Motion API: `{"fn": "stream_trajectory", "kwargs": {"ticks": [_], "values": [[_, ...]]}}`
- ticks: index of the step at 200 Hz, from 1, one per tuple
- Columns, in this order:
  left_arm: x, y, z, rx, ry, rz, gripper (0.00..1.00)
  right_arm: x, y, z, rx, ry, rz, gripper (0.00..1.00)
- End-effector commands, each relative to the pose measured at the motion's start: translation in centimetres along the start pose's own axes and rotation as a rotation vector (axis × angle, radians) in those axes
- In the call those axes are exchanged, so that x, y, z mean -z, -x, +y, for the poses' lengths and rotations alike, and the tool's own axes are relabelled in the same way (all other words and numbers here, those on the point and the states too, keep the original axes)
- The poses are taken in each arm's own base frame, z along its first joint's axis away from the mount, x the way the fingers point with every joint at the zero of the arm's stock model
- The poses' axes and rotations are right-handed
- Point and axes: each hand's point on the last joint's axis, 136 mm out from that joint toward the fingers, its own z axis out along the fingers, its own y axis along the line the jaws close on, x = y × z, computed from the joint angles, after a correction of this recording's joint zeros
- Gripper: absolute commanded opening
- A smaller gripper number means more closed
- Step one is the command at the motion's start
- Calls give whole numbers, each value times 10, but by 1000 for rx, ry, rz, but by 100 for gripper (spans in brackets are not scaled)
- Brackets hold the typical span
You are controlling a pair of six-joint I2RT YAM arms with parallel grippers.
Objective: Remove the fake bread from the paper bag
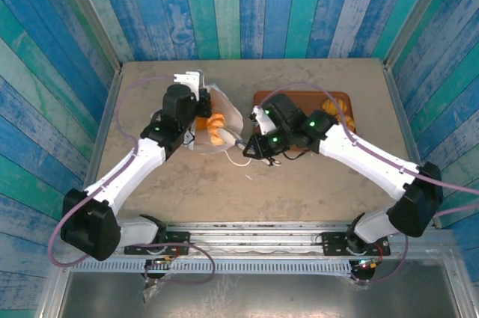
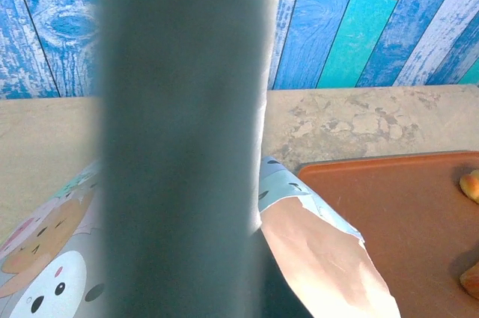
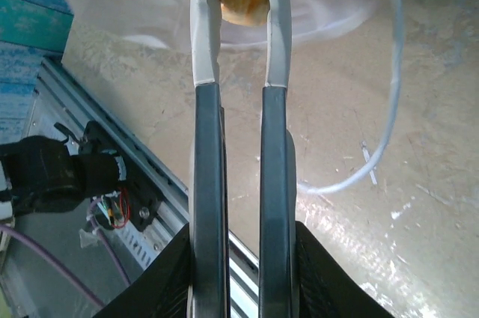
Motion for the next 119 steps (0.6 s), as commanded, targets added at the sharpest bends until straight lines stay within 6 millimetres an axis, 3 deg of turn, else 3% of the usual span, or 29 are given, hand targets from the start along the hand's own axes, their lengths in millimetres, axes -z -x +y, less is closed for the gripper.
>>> {"fn": "stream_trajectory", "kwargs": {"ticks": [1,85,110,119], "values": [[-9,16,-1,4,12,-37,0,32,3,7,58,6,-44,26],[-19,28,0,-22,36,-46,0,106,0,-12,65,-15,-195,26],[-16,30,3,-26,46,-49,0,119,1,-29,53,-74,-213,27],[-14,30,3,-24,45,-50,0,126,6,-45,24,-109,-233,27]]}}
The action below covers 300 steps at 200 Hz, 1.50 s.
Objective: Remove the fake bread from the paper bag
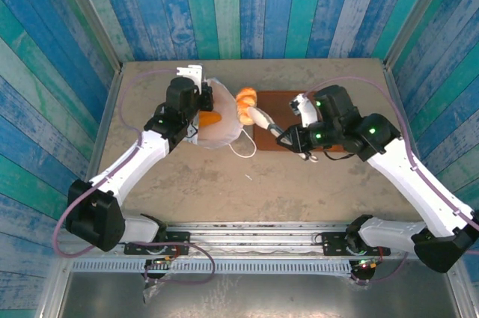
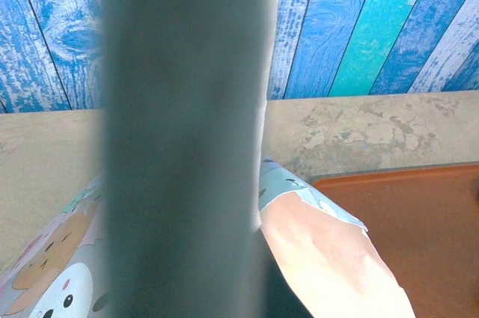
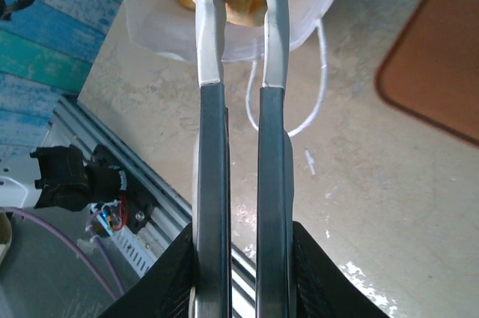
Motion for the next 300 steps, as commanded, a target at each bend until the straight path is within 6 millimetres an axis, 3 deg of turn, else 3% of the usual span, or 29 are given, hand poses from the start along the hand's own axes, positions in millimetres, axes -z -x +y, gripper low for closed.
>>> {"fn": "stream_trajectory", "kwargs": {"ticks": [1,56,94,129,164,230,300], "values": [[-1,17,2,-4,13,-42,0,13,7,-20,11,-61,-27,27],[10,17,-9,-10,-64,-43,0,2,26,-83,-36,-163,-6,27],[16,18,-10,-4,-77,-56,0,-7,36,-137,-66,-274,38,27],[19,20,-12,-1,-87,-61,0,-12,33,-184,-138,-307,105,28],[19,17,-10,-4,-83,-56,0,-19,27,-217,-181,-317,154,28],[19,18,-11,-2,-87,-59,0,-24,26,-256,-236,-323,184,28],[19,21,-14,5,-104,-63,0,-30,23,-269,-262,-318,213,30]]}}
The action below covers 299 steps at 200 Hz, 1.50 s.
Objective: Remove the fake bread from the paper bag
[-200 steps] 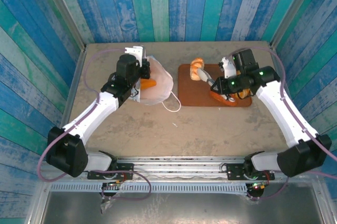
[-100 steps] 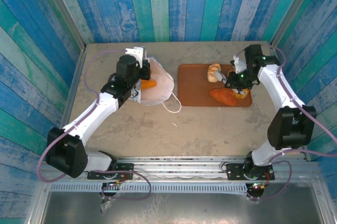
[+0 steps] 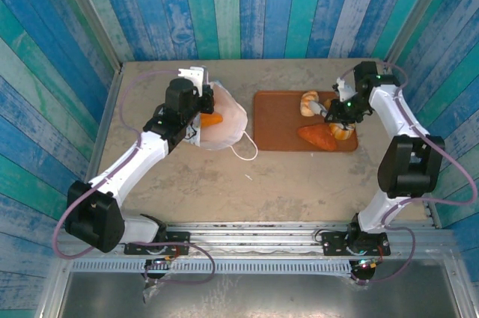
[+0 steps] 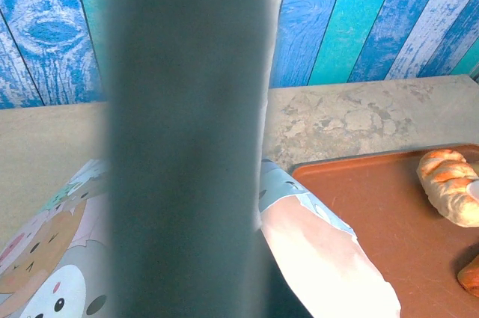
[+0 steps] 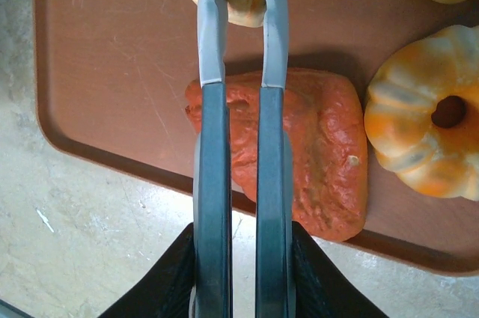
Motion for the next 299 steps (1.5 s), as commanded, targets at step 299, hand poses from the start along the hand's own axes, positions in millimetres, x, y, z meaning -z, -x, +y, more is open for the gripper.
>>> {"fn": "stream_trajectory", "kwargs": {"ticks": [299], "values": [[17,29,-9,28,-55,-95,0,1,-6,-6,-89,87,20,35]]}}
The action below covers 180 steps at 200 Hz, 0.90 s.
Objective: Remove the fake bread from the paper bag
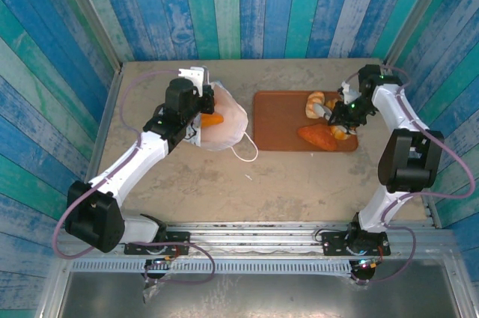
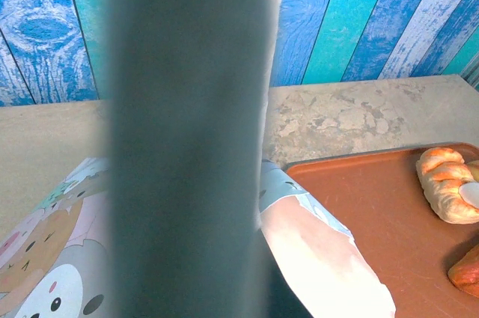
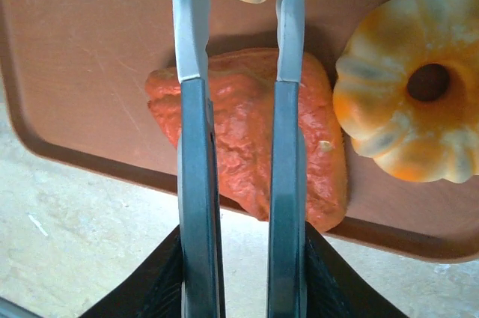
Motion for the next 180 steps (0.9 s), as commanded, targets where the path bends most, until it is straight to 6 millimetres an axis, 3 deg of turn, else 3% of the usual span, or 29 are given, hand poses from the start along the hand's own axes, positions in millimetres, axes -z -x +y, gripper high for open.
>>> {"fn": "stream_trajectory", "kwargs": {"ticks": [1,97,180], "values": [[17,30,-7,18,-37,-98,0,10,-1,15,6,80,-24,35],[16,28,-7,21,-39,-94,0,8,-12,-9,-70,-8,-3,40],[16,29,-8,18,-45,-94,0,18,-11,-9,-83,-11,-35,47]]}}
